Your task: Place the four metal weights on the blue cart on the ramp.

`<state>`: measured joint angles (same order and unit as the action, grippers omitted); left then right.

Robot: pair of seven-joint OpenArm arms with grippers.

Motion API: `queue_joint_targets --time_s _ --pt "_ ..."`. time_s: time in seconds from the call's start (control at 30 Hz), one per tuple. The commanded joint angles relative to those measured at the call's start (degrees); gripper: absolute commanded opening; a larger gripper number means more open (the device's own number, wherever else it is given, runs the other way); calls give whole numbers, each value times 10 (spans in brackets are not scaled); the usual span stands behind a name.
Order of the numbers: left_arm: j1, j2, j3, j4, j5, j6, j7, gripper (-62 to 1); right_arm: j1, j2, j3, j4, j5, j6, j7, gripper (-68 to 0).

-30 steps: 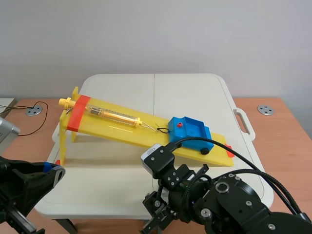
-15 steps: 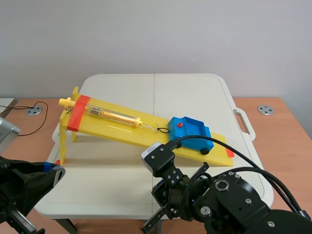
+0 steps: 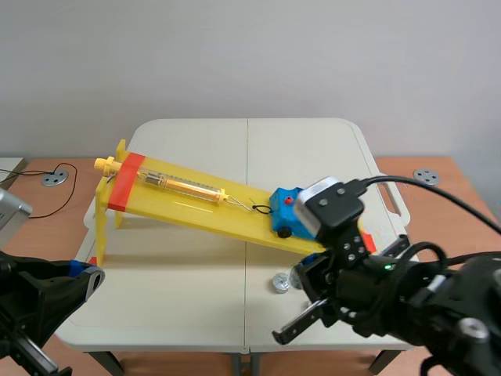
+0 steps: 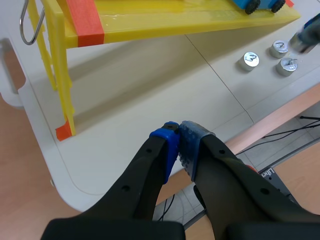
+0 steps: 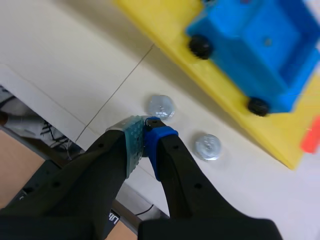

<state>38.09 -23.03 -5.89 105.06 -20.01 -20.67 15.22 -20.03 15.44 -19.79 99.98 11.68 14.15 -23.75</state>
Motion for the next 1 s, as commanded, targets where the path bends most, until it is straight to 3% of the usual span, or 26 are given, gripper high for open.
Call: queue_joint_targets --time_s 0.0,0.13,0.27,0.43,0.63,0.8,0.97 --pt "-2 5 -9 26 -42 -12 -51 -569 -2 16 49 83 59 -8 37 -669" --pt "-2 5 -9 26 -42 -12 -50 -569 -22 15 119 135 133 -7 24 -669" --pt "-2 5 -9 26 -42 -12 -50 -569 -11 -2 179 146 193 -7 24 -669" --pt "-2 5 -9 26 -43 -12 -50 -569 40 -54 211 117 197 -7 25 -669" --pt "-2 5 -9 26 -43 -12 -50 -569 123 -108 210 24 197 9 29 -669" --pt "-2 5 -9 26 -43 -12 -50 -569 183 -137 209 -53 196 37 35 -669" --pt "-2 5 -9 26 -43 -12 -50 -569 229 -157 209 -113 196 40 35 -669"
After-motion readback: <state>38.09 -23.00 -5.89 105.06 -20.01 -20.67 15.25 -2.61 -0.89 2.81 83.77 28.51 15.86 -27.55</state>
